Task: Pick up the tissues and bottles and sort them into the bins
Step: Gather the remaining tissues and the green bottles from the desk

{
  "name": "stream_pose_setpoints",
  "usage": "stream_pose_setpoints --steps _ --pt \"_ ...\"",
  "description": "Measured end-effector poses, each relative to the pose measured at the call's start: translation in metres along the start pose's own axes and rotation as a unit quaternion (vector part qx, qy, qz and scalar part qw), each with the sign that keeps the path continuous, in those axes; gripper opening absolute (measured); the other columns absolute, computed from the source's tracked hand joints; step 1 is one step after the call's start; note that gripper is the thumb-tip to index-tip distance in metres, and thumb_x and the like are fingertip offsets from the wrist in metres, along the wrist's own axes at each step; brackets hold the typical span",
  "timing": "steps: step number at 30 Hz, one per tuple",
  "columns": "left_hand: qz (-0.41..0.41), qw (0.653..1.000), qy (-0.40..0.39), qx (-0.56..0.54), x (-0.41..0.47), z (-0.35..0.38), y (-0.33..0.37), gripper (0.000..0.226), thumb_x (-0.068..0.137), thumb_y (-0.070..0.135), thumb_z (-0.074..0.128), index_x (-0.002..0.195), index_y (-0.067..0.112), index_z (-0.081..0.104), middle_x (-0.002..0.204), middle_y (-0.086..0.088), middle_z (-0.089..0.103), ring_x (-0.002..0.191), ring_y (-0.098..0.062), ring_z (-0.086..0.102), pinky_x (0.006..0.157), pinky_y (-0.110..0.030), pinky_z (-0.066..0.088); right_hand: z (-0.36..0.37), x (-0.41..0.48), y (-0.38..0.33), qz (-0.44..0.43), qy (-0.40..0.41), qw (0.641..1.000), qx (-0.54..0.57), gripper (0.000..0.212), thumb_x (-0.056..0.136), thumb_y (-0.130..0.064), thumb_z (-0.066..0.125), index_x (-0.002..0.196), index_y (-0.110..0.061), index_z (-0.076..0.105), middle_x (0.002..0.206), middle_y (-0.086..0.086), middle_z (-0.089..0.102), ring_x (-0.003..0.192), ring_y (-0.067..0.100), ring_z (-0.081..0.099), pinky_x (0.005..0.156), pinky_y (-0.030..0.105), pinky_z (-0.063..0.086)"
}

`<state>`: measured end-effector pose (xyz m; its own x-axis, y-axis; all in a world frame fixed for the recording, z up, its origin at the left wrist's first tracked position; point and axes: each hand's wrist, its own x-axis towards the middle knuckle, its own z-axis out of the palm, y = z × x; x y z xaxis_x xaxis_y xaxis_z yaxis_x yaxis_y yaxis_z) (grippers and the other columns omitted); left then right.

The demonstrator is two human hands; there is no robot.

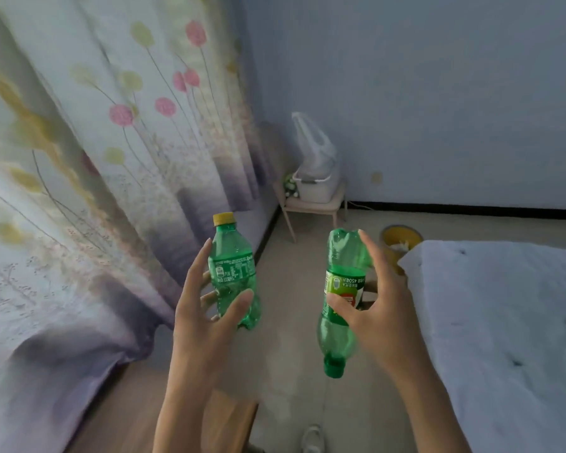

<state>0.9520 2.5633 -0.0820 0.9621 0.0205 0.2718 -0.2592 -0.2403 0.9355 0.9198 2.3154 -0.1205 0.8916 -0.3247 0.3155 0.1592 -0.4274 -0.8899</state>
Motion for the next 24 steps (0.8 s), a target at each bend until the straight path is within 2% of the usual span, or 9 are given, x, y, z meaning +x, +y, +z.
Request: stream_pose_setpoints --steps 2,5,7,12,14,18,24 --pt "0.006 1.000 -0.019 -0.005 0.035 0.024 -0.010 0.086 0.087 0.013 0.082 0.152 0.054 0.042 0.134 0.001 0.066 0.111 -0.016 0.072 0.087 -0.049 0.064 -0.003 0.029 0.016 0.002 0.013 1.000 -0.012 0.102 0.081 -0.026 0.089 0.154 -0.060 0.027 0.129 -0.017 0.056 0.112 0.005 0.063 0.089 0.037 0.062" --pt "0.026 0.998 -0.043 -0.023 0.097 0.060 -0.015 0.086 0.088 0.009 0.082 0.152 0.051 0.044 0.133 0.005 0.066 0.107 -0.006 0.071 0.081 -0.029 0.063 -0.009 0.087 0.033 0.000 0.046 0.998 -0.035 0.101 0.081 -0.028 0.089 0.154 -0.060 0.027 0.131 -0.012 0.059 0.113 0.007 0.065 0.091 0.041 0.061" --pt "0.039 0.996 -0.057 -0.048 0.146 0.079 -0.010 0.085 0.089 0.008 0.081 0.152 0.052 0.044 0.131 0.008 0.067 0.109 -0.009 0.071 0.081 -0.030 0.062 -0.013 0.136 0.036 -0.002 0.073 0.997 -0.038 0.102 0.080 -0.028 0.089 0.154 -0.061 0.027 0.131 -0.009 0.061 0.113 0.012 0.066 0.092 0.046 0.060" --pt "0.071 0.992 -0.075 -0.075 0.271 0.115 -0.001 0.084 0.091 0.007 0.080 0.149 0.055 0.045 0.131 0.014 0.067 0.116 -0.017 0.068 0.089 -0.046 0.063 -0.013 0.255 0.043 -0.012 0.125 0.992 -0.016 0.102 0.078 -0.021 0.090 0.154 -0.057 0.032 0.130 -0.009 0.065 0.106 0.016 0.072 0.087 0.045 0.062" --pt "0.078 0.990 -0.083 -0.080 0.313 0.134 -0.008 0.084 0.090 0.009 0.080 0.149 0.056 0.045 0.130 0.013 0.068 0.116 -0.014 0.068 0.088 -0.038 0.062 -0.001 0.288 0.055 -0.015 0.127 0.992 -0.012 0.102 0.079 -0.019 0.090 0.154 -0.057 0.032 0.134 -0.008 0.063 0.110 0.016 0.070 0.090 0.045 0.061" --pt "0.062 0.988 -0.116 -0.078 0.382 0.191 -0.034 0.084 0.090 0.004 0.079 0.152 0.048 0.045 0.128 0.009 0.070 0.108 -0.006 0.070 0.075 -0.017 0.057 0.013 0.343 0.098 0.021 0.096 0.994 -0.038 0.102 0.081 -0.024 0.089 0.156 -0.057 0.028 0.135 -0.010 0.062 0.121 0.017 0.064 0.098 0.047 0.057" --pt "0.053 0.984 -0.152 -0.078 0.490 0.291 -0.066 0.082 0.090 0.000 0.077 0.154 0.041 0.045 0.124 0.015 0.071 0.109 -0.002 0.069 0.077 -0.013 0.055 -0.004 0.466 0.178 0.052 0.128 0.990 -0.038 0.103 0.079 -0.021 0.090 0.154 -0.058 0.030 0.137 -0.011 0.061 0.118 0.015 0.067 0.096 0.047 0.058"
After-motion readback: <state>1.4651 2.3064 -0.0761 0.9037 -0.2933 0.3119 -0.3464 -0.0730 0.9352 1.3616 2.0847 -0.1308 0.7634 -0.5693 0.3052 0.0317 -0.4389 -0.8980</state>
